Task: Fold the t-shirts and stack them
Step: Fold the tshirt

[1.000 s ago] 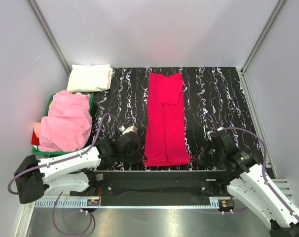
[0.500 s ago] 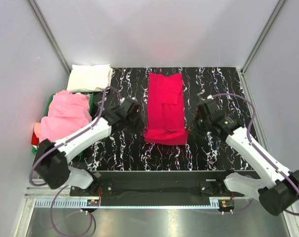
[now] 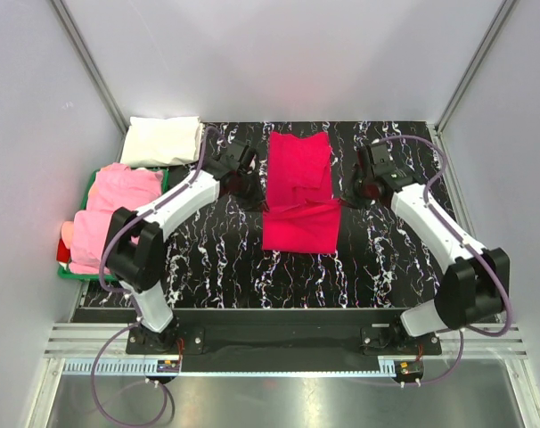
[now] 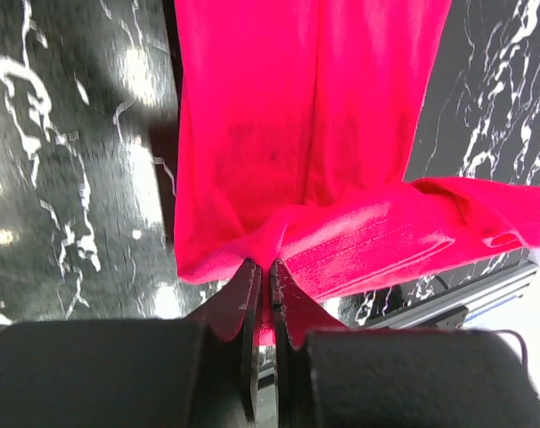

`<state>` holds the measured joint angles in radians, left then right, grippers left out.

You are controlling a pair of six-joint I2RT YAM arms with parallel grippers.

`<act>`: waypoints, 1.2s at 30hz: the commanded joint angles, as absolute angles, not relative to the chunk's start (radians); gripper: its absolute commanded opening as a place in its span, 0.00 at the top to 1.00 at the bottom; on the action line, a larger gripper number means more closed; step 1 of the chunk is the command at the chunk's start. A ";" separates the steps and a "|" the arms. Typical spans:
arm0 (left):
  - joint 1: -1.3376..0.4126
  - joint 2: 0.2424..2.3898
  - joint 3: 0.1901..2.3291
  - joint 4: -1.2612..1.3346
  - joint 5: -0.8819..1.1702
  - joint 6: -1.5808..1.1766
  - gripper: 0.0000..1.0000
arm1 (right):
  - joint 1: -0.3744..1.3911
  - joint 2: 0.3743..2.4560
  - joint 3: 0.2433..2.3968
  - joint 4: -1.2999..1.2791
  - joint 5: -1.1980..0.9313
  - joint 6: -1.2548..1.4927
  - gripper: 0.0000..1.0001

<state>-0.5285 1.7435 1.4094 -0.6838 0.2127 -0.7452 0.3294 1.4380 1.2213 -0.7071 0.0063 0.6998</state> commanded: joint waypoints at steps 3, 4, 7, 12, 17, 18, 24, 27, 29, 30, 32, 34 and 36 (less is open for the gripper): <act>-0.485 1.836 1.547 -0.718 0.284 -0.681 0.91 | 0.305 1.534 1.322 -0.635 -0.029 0.626 1.00; -0.480 1.865 1.561 -0.722 0.291 -0.673 0.91 | 0.299 1.548 1.328 -0.634 -0.029 0.626 1.00; -0.462 1.922 1.615 -0.732 0.310 -0.661 0.91 | 0.288 1.606 1.356 -0.614 -0.046 0.617 1.00; -0.427 2.032 1.703 -0.739 0.345 -0.650 0.88 | 0.265 1.744 1.436 -0.591 -0.064 0.606 1.00; -0.356 2.244 1.946 -0.800 0.437 -0.652 0.47 | 0.209 2.001 1.689 -0.630 -0.140 0.565 0.48; -0.345 2.276 2.007 -0.817 0.463 -0.649 0.41 | 0.200 2.046 1.756 -0.664 -0.150 0.552 0.43; -0.305 2.311 2.308 -0.939 0.466 -0.617 0.24 | 0.183 2.082 1.898 -0.752 -0.133 0.554 0.36; -0.293 2.199 2.077 -0.867 0.427 -0.603 0.23 | 0.184 1.938 1.691 -0.677 -0.132 0.560 0.34; -0.295 2.084 1.935 -0.792 0.413 -0.592 0.24 | 0.183 1.832 1.503 -0.613 -0.159 0.571 0.34; -0.296 2.045 1.865 -0.757 0.414 -0.595 0.26 | 0.183 1.800 1.440 -0.582 -0.181 0.572 0.34; -0.302 1.941 1.663 -0.674 0.416 -0.598 0.28 | 0.184 1.711 1.264 -0.508 -0.241 0.578 0.34; -0.317 1.850 1.489 -0.617 0.413 -0.606 0.29 | 0.184 1.628 1.163 -0.470 -0.287 0.590 0.34; -0.331 1.803 1.390 -0.551 0.408 -0.618 0.30 | 0.184 1.574 1.025 -0.411 -0.313 0.603 0.34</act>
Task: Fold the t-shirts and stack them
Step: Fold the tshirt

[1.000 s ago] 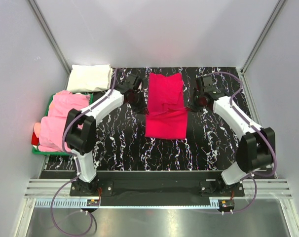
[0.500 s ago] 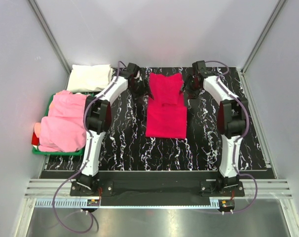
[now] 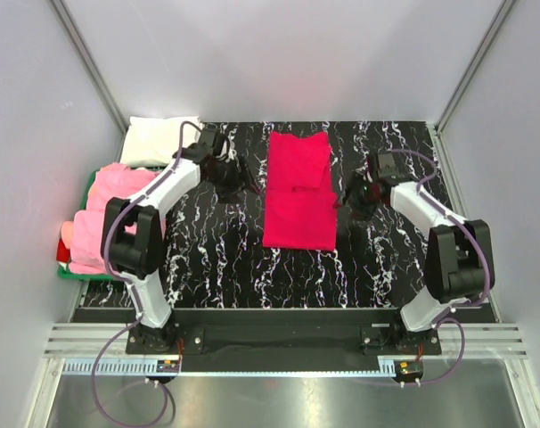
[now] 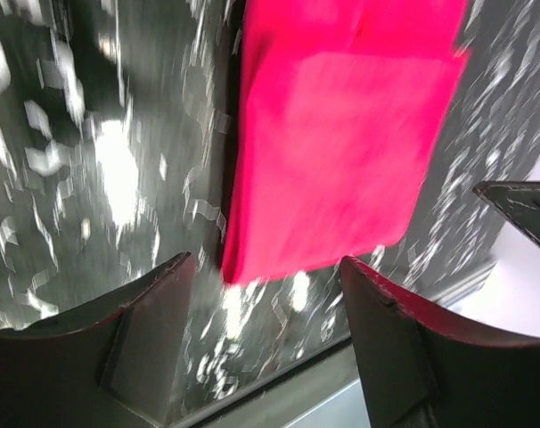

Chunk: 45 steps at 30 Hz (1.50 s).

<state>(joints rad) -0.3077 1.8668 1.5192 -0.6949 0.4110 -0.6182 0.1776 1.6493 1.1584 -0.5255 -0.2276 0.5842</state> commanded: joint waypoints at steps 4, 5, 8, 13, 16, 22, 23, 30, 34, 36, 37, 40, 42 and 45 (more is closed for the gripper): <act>-0.379 1.712 1.191 -0.440 0.408 -0.658 0.30 | 0.189 1.473 0.865 -0.345 -0.363 0.641 0.34; -0.386 1.704 1.119 -0.393 0.411 -0.670 0.31 | 0.195 1.465 0.824 -0.327 -0.368 0.644 0.34; -0.416 1.681 1.033 -0.300 0.417 -0.718 0.32 | 0.216 1.454 0.757 -0.290 -0.368 0.663 0.34; -0.451 1.686 0.940 -0.224 0.416 -0.767 0.33 | 0.244 1.489 0.681 -0.201 -0.374 0.698 0.36; -0.465 1.693 0.930 -0.212 0.416 -0.778 0.34 | 0.242 1.529 0.666 -0.169 -0.348 0.701 0.46; -0.479 1.681 0.894 -0.193 0.388 -0.795 0.35 | 0.244 1.569 0.690 -0.170 -0.299 0.695 0.76; -0.480 1.681 0.885 -0.187 0.384 -0.798 0.36 | 0.244 1.566 0.693 -0.179 -0.295 0.695 0.78; -0.505 1.698 0.874 -0.157 0.357 -0.828 0.37 | 0.244 1.543 0.699 -0.181 -0.308 0.693 0.83; -0.526 1.732 0.899 -0.137 0.331 -0.848 0.45 | 0.244 1.545 0.699 -0.167 -0.330 0.693 0.85; -0.534 1.756 0.917 -0.127 0.325 -0.861 0.67 | 0.244 1.545 0.699 -0.167 -0.334 0.690 0.89; -0.535 1.762 0.926 -0.136 0.305 -0.861 0.74 | 0.244 1.545 0.698 -0.167 -0.337 0.692 0.91; -0.540 1.778 0.936 -0.138 0.279 -0.858 0.95 | 0.244 1.539 0.696 -0.178 -0.337 0.687 0.94; -0.546 1.763 0.921 -0.137 0.270 -0.859 1.00 | 0.244 1.525 0.693 -0.184 -0.334 0.686 0.99; -0.549 1.714 0.896 -0.137 0.249 -0.859 1.00 | 0.244 1.491 0.683 -0.201 -0.339 0.687 1.00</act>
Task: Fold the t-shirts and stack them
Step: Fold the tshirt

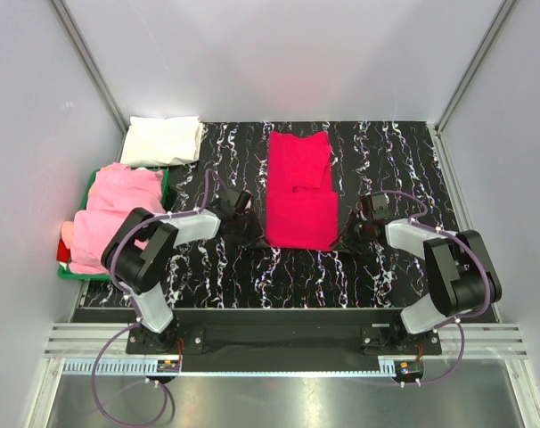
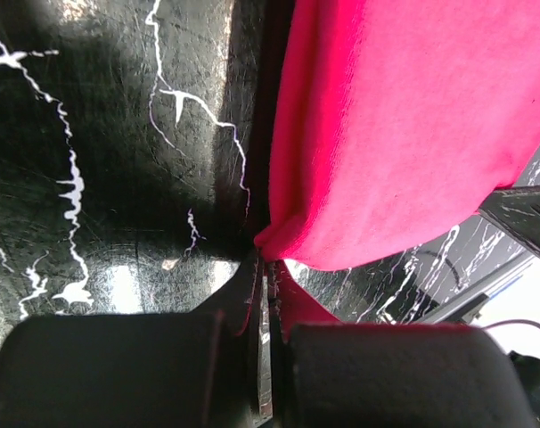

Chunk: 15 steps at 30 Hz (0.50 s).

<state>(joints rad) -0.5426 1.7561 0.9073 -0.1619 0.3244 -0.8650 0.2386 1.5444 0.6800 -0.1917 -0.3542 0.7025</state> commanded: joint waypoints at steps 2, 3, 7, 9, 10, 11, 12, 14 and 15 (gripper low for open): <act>-0.551 1.671 0.867 -0.138 0.235 -0.862 1.00 | 0.244 1.470 0.672 -0.216 -0.339 0.690 1.00; -0.552 1.655 0.858 -0.140 0.235 -0.864 1.00 | 0.244 1.450 0.669 -0.221 -0.341 0.692 1.00; -0.577 1.568 0.815 -0.155 0.227 -0.880 1.00 | 0.244 1.402 0.661 -0.274 -0.341 0.689 1.00; -0.612 1.510 0.782 -0.163 0.216 -0.897 1.00 | 0.244 1.364 0.649 -0.300 -0.347 0.690 1.00; -0.623 1.490 0.773 -0.166 0.212 -0.903 1.00 | 0.242 1.347 0.644 -0.311 -0.345 0.692 1.00; -0.633 1.455 0.747 -0.169 0.204 -0.920 1.00 | 0.244 1.332 0.637 -0.319 -0.342 0.695 1.00; -0.652 1.439 0.738 -0.167 0.203 -0.928 1.00 | 0.244 1.306 0.631 -0.325 -0.345 0.698 1.00; -0.664 1.408 0.713 -0.163 0.199 -0.943 1.00 | 0.244 1.284 0.612 -0.337 -0.348 0.701 1.00; -0.673 1.405 0.698 -0.161 0.201 -0.942 0.98 | 0.245 1.269 0.598 -0.336 -0.357 0.706 1.00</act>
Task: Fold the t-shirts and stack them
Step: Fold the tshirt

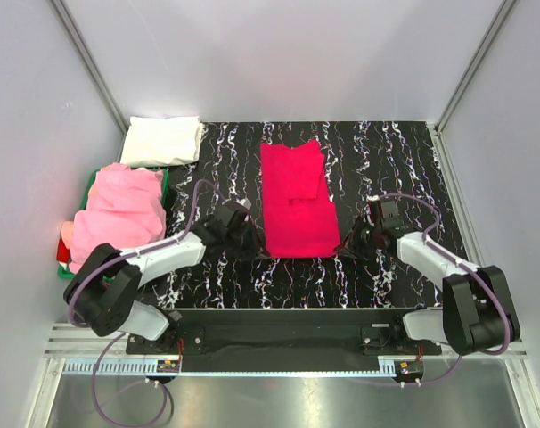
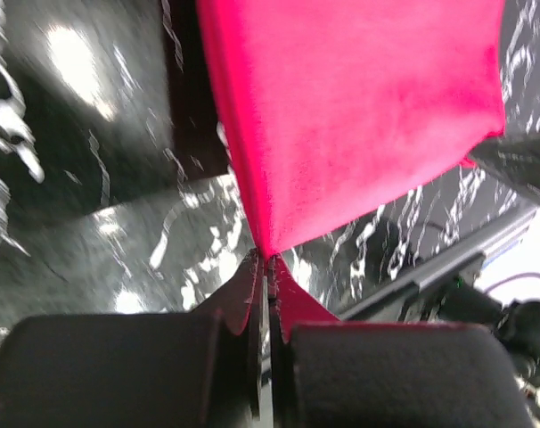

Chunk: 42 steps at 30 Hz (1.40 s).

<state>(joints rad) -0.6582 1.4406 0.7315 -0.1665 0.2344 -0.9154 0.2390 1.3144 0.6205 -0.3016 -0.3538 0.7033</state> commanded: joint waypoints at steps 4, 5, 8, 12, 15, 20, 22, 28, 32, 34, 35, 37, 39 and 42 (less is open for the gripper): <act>-0.686 1.427 0.661 -0.146 0.202 -0.945 0.43 | 0.244 1.267 0.568 -0.321 -0.367 0.709 1.00; -0.689 1.433 0.649 -0.134 0.206 -0.956 0.31 | 0.244 1.272 0.565 -0.318 -0.367 0.709 1.00; -0.710 1.437 0.626 -0.089 0.206 -0.982 0.21 | 0.244 1.276 0.555 -0.305 -0.370 0.710 1.00; -0.727 1.466 0.653 -0.089 0.190 -0.988 0.19 | 0.244 1.279 0.561 -0.302 -0.371 0.710 1.00; -0.735 1.506 0.673 -0.078 0.186 -0.997 0.23 | 0.244 1.287 0.568 -0.301 -0.373 0.707 1.00; -0.747 1.577 0.692 -0.051 0.172 -1.009 0.51 | 0.245 1.293 0.572 -0.291 -0.382 0.710 1.00; -0.749 1.600 0.693 -0.041 0.161 -1.011 0.58 | 0.244 1.295 0.571 -0.287 -0.383 0.710 1.00; -0.750 1.611 0.718 -0.048 0.137 -0.994 0.96 | 0.244 1.284 0.563 -0.293 -0.394 0.706 1.00; -0.781 1.528 0.713 -0.095 0.143 -1.002 1.00 | 0.245 1.206 0.571 -0.385 -0.361 0.721 1.00; -0.802 1.449 0.706 -0.155 0.130 -1.020 1.00 | 0.250 1.157 0.572 -0.468 -0.356 0.732 1.00; -0.824 1.418 0.701 -0.187 0.127 -1.028 1.00 | 0.255 1.100 0.568 -0.519 -0.357 0.744 1.00; -0.848 1.330 0.692 -0.221 0.118 -1.058 1.00 | 0.267 1.042 0.568 -0.564 -0.363 0.761 1.00; -0.880 1.257 0.689 -0.276 0.107 -1.084 1.00 | 0.273 0.962 0.575 -0.636 -0.374 0.773 1.00; -0.911 1.183 0.695 -0.339 0.101 -1.114 1.00 | 0.281 0.879 0.595 -0.722 -0.383 0.790 1.00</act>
<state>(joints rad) -0.8883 1.2499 0.6922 -0.2523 0.1333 -1.0660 0.2695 0.9333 0.5587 -0.5903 -0.3618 0.7570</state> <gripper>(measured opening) 0.019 0.076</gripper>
